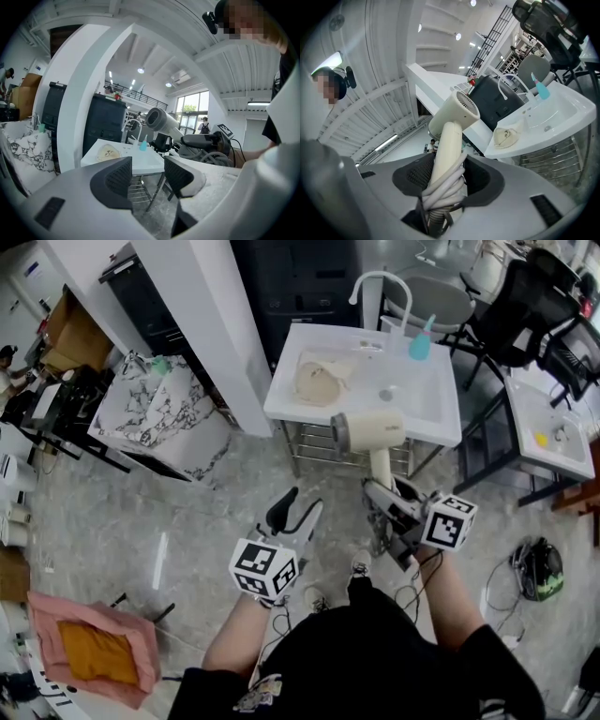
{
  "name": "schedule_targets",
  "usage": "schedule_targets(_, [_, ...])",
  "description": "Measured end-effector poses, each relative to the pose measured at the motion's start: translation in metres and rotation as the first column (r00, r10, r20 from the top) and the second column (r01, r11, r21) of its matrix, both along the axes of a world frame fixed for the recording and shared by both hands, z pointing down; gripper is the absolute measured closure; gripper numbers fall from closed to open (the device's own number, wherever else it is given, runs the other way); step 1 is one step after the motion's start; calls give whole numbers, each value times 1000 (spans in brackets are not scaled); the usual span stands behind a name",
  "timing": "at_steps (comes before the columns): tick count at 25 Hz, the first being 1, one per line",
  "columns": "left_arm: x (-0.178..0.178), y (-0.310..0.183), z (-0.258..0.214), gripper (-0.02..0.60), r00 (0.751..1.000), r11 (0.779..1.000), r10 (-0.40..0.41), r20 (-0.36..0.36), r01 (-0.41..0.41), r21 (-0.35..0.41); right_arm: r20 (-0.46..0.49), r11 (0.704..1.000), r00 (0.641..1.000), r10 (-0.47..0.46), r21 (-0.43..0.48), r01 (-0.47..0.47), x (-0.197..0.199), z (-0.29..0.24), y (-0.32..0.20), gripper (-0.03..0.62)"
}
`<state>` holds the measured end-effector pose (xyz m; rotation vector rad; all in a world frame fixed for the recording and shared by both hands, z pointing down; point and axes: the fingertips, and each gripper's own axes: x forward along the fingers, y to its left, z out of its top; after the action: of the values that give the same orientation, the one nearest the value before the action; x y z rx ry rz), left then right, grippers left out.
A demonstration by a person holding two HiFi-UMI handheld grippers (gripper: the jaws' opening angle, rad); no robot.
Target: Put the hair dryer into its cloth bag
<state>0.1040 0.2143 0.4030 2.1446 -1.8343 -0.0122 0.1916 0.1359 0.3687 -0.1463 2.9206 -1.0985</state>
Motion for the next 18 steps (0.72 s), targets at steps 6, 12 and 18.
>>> schedule_targets(6, [1,-30,0,377,1000,1000,-24,0,24,-5,2,1000,1000,-22,1,22,0,-3,-32,399])
schedule_targets(12, [5,-63,0,377,999,999,-45,5,45,-8,-4,999,999,-42,4,42,3,-3,-67,398])
schedule_targets(18, [10,-93,0,377,998,997,-69,8,70,-12,2,998,998,-60,4,60,7,-4,-99,398])
